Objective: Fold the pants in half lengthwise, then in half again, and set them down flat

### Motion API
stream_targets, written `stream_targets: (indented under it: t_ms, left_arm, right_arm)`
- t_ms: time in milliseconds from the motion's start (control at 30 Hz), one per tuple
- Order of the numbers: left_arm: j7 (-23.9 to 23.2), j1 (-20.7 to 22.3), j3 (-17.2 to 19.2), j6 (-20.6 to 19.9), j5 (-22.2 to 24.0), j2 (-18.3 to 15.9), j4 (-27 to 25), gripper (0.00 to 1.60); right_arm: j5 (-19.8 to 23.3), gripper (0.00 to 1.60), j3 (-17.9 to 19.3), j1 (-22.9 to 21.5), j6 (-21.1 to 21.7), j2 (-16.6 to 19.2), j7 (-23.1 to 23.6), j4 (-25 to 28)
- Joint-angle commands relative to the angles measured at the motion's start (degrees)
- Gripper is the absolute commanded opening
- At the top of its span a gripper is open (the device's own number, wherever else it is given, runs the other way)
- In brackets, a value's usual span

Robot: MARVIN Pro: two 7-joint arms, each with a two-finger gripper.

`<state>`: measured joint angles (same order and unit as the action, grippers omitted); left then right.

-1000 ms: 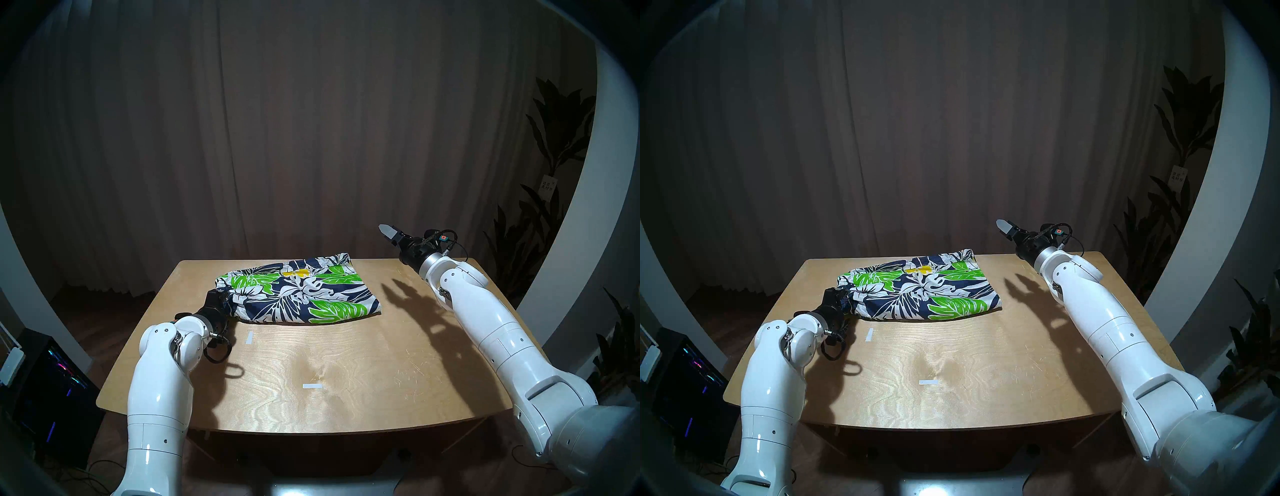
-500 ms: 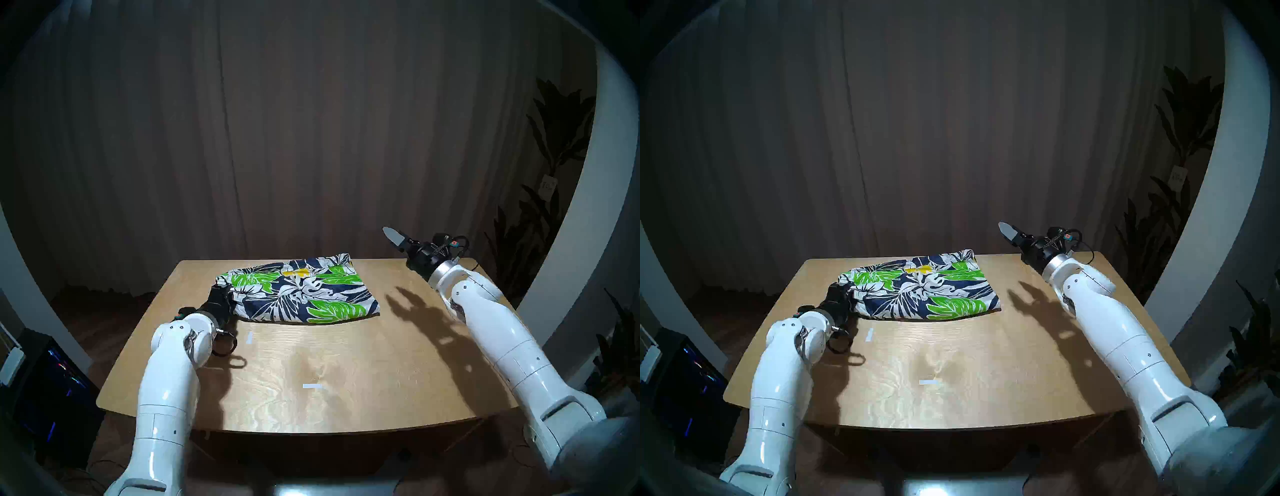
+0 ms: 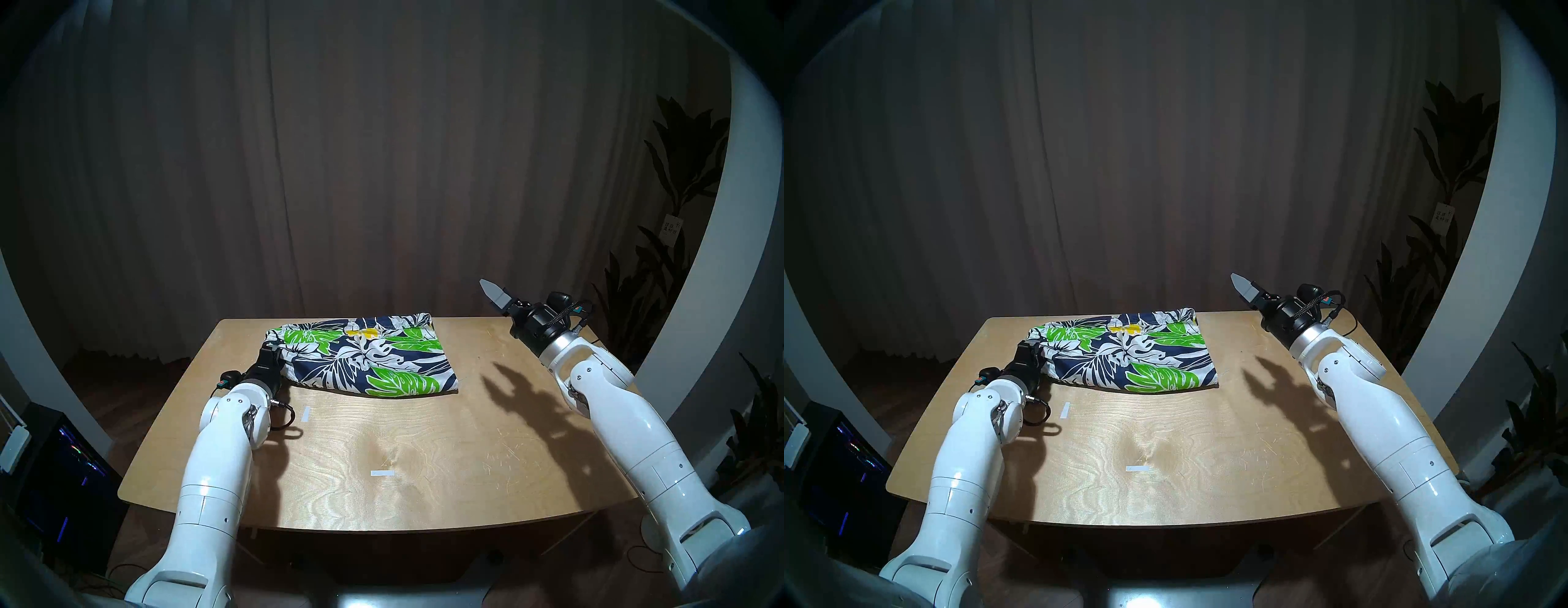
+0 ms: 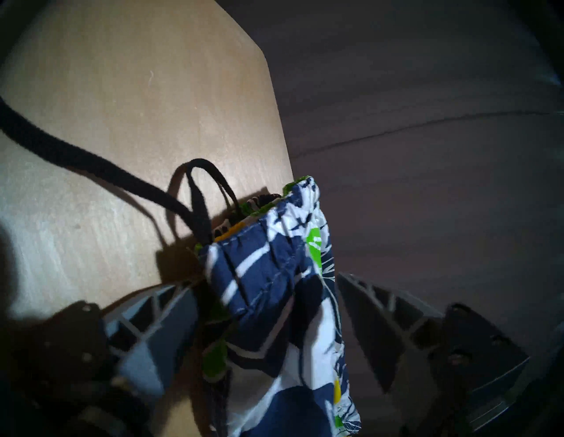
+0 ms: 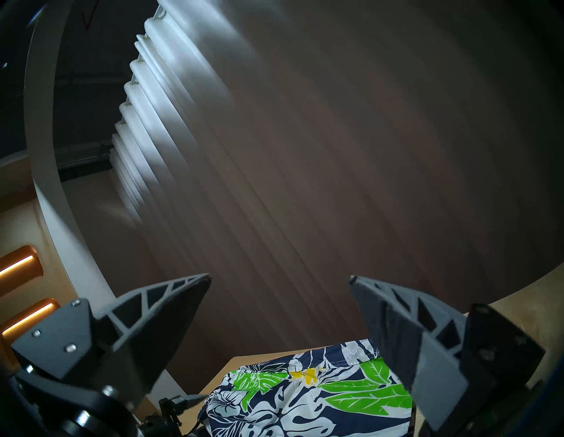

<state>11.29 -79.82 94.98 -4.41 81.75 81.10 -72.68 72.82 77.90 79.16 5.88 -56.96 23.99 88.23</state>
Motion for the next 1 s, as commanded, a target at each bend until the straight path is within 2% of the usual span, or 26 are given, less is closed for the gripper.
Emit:
stream_targets:
  t_ms: [0,33,67,267,433,500,767,833,967]
  left_arm:
    - [-4.0,1.7,-1.1,3.8,-2.9,0.3,5.6,0.39]
    - [-4.6,2.0,-1.4,4.5,-3.5,0.2,6.3,0.31]
    - [-5.4,2.2,-1.5,5.1,-3.7,0.3,6.9,0.0]
    - [-10.3,2.7,-1.9,9.1,-5.6,0.1,7.8,0.0]
    - [-13.1,1.2,-3.0,11.7,-7.8,-0.3,3.9,0.0]
    - [-13.3,0.5,-4.0,12.6,-9.4,-0.7,2.4,0.0]
    - [-12.8,-3.4,-7.4,15.4,-15.6,-1.8,-4.2,0.0]
    - [-12.3,-4.1,-7.9,16.0,-16.9,-1.9,-5.5,0.0]
    - [-10.4,-4.8,-8.9,16.9,-19.6,-2.4,-7.2,0.0]
  right_arm:
    - [1.5,1.6,3.2,5.9,-1.8,1.5,-1.1,6.5]
    - [1.7,1.6,3.7,6.9,-2.0,1.6,-1.6,7.6]
    - [1.8,1.6,4.1,7.5,-2.1,1.7,-1.9,8.1]
    - [2.5,1.6,6.8,12.3,-3.3,2.0,-6.3,12.6]
    - [2.8,1.6,9.7,15.6,-4.5,2.0,-12.4,16.6]
    - [4.6,1.6,10.9,16.8,-4.4,0.1,-15.2,17.5]
    - [0.2,1.6,8.1,13.9,-8.1,-2.9,-24.5,14.8]
    - [-0.7,1.6,7.7,13.0,-9.4,-3.8,-25.7,13.8]
    - [-3.1,1.6,6.6,10.6,-12.8,-5.1,-25.3,10.3]
